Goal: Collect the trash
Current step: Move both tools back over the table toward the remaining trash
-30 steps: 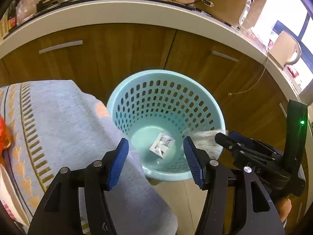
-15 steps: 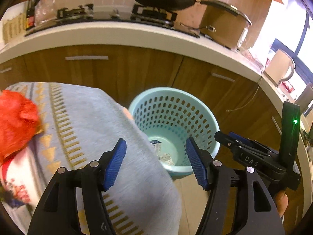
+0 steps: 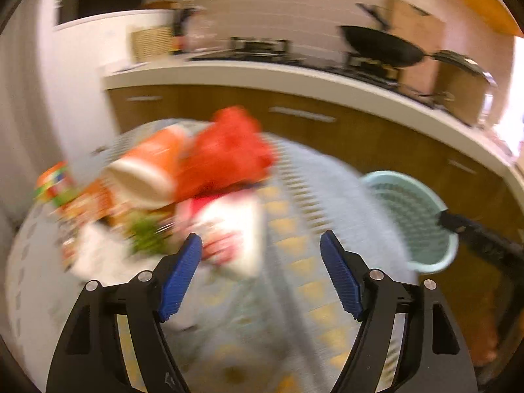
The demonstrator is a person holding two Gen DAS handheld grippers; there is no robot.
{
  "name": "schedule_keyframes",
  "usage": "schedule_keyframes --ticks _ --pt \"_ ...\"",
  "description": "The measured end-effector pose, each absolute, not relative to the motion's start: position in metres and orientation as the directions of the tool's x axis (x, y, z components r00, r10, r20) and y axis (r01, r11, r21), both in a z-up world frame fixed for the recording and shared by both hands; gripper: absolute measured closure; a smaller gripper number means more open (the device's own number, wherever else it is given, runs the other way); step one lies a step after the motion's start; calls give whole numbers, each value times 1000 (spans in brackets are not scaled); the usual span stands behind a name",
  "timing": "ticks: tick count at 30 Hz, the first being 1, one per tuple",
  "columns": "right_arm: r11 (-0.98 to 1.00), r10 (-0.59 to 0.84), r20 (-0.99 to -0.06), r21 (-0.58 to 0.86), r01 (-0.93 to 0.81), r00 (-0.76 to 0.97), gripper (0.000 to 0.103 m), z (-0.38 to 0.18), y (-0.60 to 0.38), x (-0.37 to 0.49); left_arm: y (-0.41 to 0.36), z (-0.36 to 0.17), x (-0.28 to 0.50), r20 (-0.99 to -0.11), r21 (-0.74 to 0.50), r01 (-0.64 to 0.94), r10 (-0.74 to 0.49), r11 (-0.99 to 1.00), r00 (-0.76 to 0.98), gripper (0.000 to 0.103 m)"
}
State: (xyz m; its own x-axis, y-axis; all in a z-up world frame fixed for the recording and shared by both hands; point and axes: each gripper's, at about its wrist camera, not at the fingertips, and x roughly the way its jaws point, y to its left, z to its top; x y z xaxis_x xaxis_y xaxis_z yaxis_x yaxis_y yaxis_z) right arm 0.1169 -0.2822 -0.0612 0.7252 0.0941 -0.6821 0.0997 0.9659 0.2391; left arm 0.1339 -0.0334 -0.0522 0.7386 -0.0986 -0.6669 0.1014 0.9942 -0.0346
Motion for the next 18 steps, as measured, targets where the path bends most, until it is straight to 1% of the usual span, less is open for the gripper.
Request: schedule_keyframes --ticks 3,5,11,13,15,18 --pt "968 109 -686 238 80 719 53 -63 -268 118 -13 -61 128 -672 -11 46 -41 999 739 29" --pt "969 114 -686 235 70 719 53 -62 -260 116 -5 -67 124 -674 12 18 -5 1000 739 26" --pt "976 120 -681 213 38 722 53 -55 -238 110 -6 -86 123 -681 124 -3 88 992 727 26" --pt "979 119 -676 204 29 727 51 -52 -234 107 0 -88 120 -676 155 -24 124 988 726 26" --pt "980 119 -672 198 23 731 49 -49 -230 105 15 -86 113 -669 155 -49 142 987 729 25" --pt "980 130 -669 198 6 732 48 -48 -223 105 39 -82 105 -667 144 -92 165 985 726 25"
